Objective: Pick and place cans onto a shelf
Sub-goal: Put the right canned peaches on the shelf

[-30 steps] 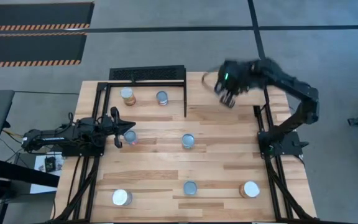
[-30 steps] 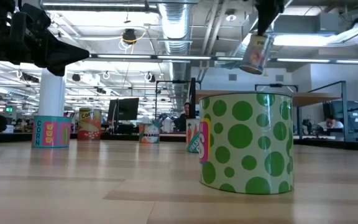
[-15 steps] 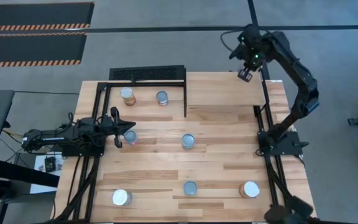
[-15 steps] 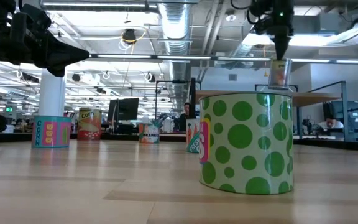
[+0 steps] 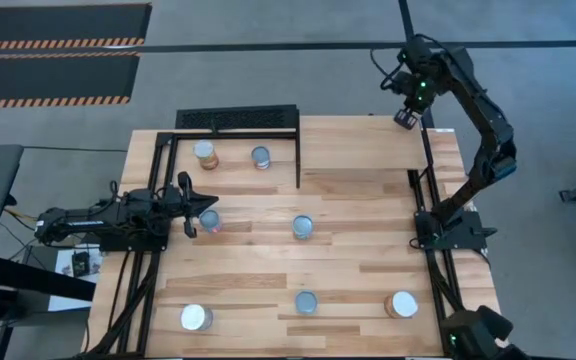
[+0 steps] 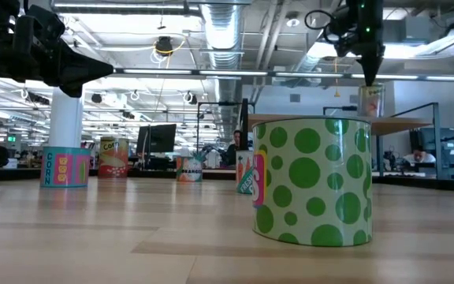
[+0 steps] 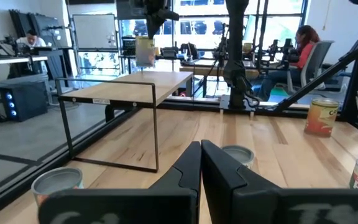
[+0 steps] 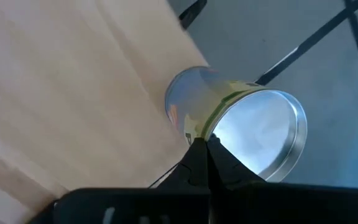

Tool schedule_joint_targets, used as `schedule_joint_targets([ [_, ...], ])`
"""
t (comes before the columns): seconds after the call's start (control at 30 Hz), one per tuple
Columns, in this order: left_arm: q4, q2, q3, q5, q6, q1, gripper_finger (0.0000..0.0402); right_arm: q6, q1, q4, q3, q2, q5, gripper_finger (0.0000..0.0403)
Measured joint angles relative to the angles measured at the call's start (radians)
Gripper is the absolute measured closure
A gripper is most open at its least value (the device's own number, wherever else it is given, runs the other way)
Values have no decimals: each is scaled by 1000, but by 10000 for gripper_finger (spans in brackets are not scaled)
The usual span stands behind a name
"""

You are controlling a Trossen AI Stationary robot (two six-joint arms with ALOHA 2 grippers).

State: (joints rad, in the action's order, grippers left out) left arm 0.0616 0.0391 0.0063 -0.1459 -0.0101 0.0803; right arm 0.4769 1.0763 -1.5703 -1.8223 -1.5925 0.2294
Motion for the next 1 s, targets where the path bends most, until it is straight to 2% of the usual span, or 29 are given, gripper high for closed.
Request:
schedule_joint_targets([
  [1.0, -3, 0, 0, 0, -9, 0, 401, -21, -3, -1, 12, -35, 13, 402],
])
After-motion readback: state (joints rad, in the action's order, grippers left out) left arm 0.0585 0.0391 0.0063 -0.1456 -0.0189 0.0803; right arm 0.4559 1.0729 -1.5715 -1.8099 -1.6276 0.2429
